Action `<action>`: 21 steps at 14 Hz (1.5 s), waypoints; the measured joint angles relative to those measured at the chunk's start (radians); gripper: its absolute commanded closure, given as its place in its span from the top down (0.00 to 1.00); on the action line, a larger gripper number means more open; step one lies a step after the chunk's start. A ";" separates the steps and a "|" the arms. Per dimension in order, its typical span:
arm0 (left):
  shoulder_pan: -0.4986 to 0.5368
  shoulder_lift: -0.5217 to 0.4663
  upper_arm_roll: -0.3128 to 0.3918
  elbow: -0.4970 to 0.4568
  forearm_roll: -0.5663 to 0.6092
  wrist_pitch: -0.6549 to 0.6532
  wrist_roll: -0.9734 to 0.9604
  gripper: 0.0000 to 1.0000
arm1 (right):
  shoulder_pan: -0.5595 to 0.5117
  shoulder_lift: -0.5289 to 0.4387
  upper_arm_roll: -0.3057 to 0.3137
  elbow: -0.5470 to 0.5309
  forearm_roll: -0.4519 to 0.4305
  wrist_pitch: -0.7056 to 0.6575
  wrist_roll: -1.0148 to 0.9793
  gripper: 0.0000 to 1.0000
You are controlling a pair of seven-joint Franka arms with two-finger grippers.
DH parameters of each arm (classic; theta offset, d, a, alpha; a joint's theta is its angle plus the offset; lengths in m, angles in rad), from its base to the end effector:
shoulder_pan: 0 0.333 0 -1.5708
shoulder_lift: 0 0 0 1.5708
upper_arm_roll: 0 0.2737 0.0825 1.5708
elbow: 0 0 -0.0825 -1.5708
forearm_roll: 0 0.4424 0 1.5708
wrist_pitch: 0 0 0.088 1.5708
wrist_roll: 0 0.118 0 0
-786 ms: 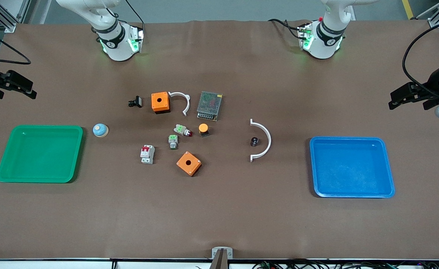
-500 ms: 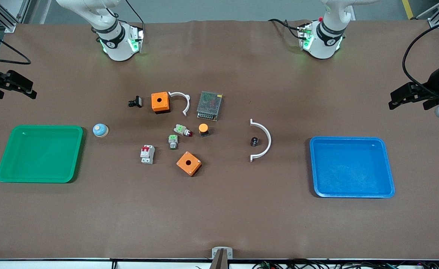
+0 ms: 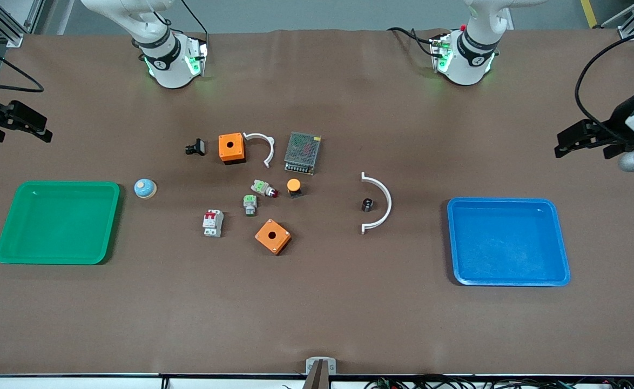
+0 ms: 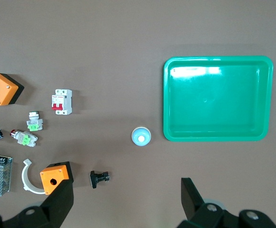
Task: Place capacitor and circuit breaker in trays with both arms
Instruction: 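Move both grippers from rest toward the table center, then grasp the breaker with the right gripper while the left gripper grasps the capacitor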
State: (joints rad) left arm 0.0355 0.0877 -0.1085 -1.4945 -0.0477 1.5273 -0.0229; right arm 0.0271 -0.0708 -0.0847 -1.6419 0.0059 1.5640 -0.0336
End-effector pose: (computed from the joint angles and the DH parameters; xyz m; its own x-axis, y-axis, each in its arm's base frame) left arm 0.6288 -0.0494 0.5537 0.9971 -0.0522 -0.0556 -0.0491 -0.9972 0.0559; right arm 0.5916 -0.0347 0.5754 0.9997 -0.0237 -0.0069 -0.0238 -0.9996 -0.0121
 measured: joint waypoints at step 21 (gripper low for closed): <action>-0.497 0.545 -0.038 -0.014 0.080 0.530 -0.807 1.00 | 0.240 0.460 0.010 -0.229 0.076 0.691 0.272 1.00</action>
State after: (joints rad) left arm -0.4613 0.6329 -0.1466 -1.5086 0.0327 2.0576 -0.8300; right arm 0.2667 0.3892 -0.0744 -1.8704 0.0823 2.2551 0.2382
